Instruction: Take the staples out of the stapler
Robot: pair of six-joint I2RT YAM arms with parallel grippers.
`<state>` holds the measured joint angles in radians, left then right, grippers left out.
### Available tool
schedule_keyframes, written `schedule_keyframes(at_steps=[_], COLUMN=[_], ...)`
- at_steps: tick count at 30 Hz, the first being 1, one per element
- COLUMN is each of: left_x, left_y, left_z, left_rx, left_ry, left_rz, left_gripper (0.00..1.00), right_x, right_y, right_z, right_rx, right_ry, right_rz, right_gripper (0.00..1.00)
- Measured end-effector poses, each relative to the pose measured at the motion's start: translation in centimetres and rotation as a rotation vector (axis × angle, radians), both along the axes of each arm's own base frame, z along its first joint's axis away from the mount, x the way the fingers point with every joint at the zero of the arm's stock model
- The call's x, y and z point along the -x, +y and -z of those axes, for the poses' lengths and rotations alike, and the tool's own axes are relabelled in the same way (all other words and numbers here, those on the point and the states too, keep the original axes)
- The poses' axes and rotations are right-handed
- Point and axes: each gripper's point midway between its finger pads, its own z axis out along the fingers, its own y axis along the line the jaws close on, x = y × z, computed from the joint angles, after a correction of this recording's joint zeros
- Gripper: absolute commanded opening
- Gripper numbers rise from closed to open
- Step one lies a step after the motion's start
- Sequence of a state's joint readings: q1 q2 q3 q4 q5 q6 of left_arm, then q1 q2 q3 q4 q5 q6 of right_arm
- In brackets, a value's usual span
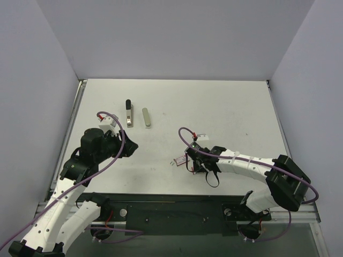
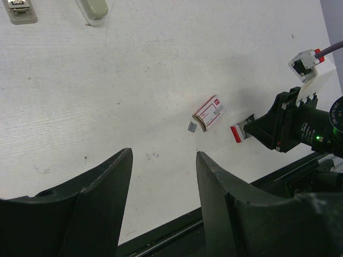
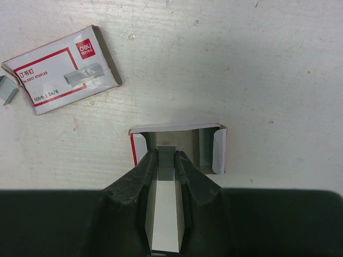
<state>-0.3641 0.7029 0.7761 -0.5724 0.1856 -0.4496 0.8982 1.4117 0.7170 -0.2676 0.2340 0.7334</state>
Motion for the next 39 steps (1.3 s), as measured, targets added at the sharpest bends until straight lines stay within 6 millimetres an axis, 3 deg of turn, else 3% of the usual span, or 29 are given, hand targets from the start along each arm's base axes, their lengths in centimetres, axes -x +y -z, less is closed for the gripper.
schedule_keyframes(at_steps=[19,29,35,39], left_x=[0.0,0.0,0.0,0.0], left_y=[0.0,0.0,0.0,0.0], left_z=[0.0,0.0,0.0,0.0], left_rx=[0.001,0.001,0.001,0.001], left_ry=[0.001,0.001,0.001,0.001], left_rz=[0.001,0.001,0.001,0.001], left_gripper=[0.61,0.61,0.61,0.61], right_x=[0.3,0.6,0.6,0.6], right_y=[-0.2,0.2,0.6,0.7], right_z=[0.7,1.1,1.0,1.0], right_rx=[0.029,0.028,0.017,0.014], right_ry=[0.025,0.040,0.043,0.045], right_rz=[-0.025,-0.057,-0.072,-0.076], right_gripper=[0.01,0.09,0.24,0.28])
